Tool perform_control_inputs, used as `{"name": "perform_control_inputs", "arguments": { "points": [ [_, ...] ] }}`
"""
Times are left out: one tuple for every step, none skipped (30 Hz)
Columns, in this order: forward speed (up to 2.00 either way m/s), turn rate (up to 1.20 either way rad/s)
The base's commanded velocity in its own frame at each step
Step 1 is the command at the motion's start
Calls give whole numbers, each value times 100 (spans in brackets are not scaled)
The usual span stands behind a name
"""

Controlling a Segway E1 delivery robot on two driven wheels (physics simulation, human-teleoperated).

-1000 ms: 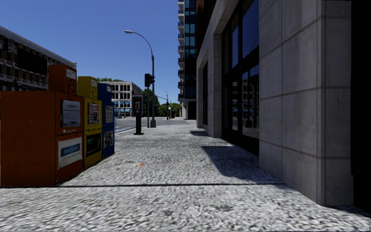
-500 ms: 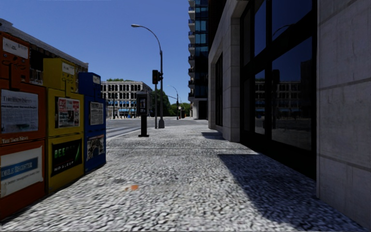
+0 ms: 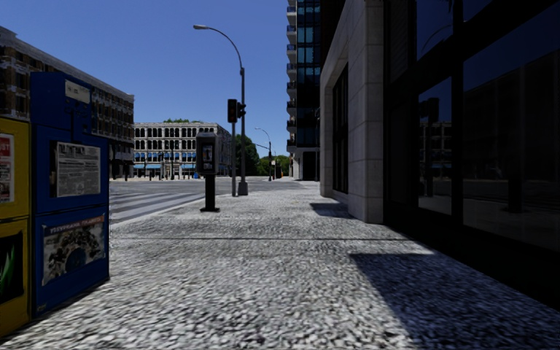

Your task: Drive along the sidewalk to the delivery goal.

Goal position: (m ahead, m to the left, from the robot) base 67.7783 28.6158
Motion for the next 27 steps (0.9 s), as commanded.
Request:
{"name": "perform_control_inputs", "arguments": {
  "points": [
    [200, 0],
    [200, 0],
    [200, 0],
    [200, 0],
    [200, 0],
    [200, 0],
    [200, 0],
    [200, 0],
    [200, 0],
    [200, 0],
    [200, 0],
    [200, 0],
    [200, 0],
    [200, 0],
    [200, 0],
    [200, 0],
    [200, 0],
    [200, 1],
    [200, 12],
    [200, 16],
    [200, 17],
    [200, 17],
    [200, 15],
    [200, 8],
    [200, 2],
    [200, 0],
    [200, 0]
  ]
}}
